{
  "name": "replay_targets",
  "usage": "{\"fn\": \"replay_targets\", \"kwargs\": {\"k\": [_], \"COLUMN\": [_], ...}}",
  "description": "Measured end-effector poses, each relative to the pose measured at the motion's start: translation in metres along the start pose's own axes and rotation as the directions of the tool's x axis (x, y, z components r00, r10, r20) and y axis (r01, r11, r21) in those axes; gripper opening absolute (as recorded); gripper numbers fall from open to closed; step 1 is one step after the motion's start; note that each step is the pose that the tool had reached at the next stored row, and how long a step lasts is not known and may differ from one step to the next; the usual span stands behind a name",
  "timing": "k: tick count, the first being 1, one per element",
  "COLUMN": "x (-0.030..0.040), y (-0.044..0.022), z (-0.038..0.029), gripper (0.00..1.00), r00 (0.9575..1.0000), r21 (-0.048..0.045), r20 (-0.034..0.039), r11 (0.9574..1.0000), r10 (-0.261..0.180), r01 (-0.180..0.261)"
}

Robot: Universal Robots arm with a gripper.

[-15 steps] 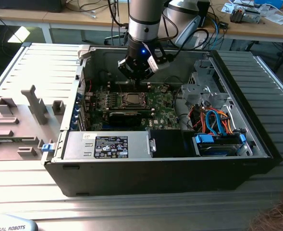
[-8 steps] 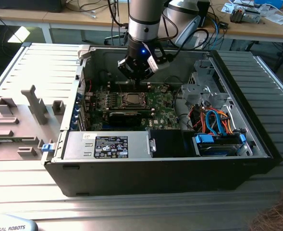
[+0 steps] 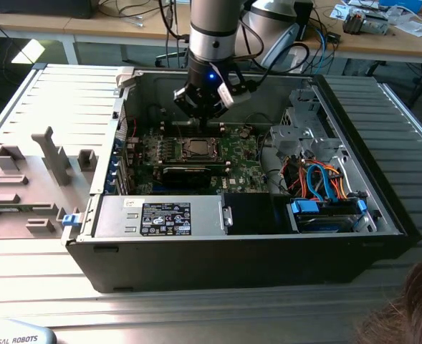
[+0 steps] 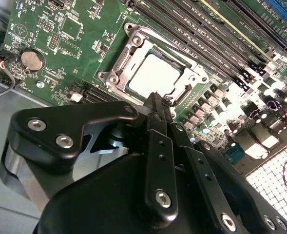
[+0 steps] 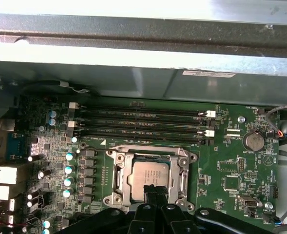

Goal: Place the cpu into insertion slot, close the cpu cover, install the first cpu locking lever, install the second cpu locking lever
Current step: 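Install the first cpu locking lever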

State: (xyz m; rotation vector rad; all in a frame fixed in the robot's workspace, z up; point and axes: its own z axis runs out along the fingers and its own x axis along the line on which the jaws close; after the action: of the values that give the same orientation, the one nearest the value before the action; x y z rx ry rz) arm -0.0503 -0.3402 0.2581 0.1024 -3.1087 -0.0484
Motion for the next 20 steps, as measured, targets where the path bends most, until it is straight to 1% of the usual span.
{"fn": "replay_targets", "kwargs": {"k": [20], "x": [0.0035], "y": [0.0002], "z": [0.0001], "gripper": [0.11], "r00": [1.0], "r21": [0.0019], "r20": [-0.0001], "r11": [1.0], "r10": [0.0], "r01": [0.0]}}
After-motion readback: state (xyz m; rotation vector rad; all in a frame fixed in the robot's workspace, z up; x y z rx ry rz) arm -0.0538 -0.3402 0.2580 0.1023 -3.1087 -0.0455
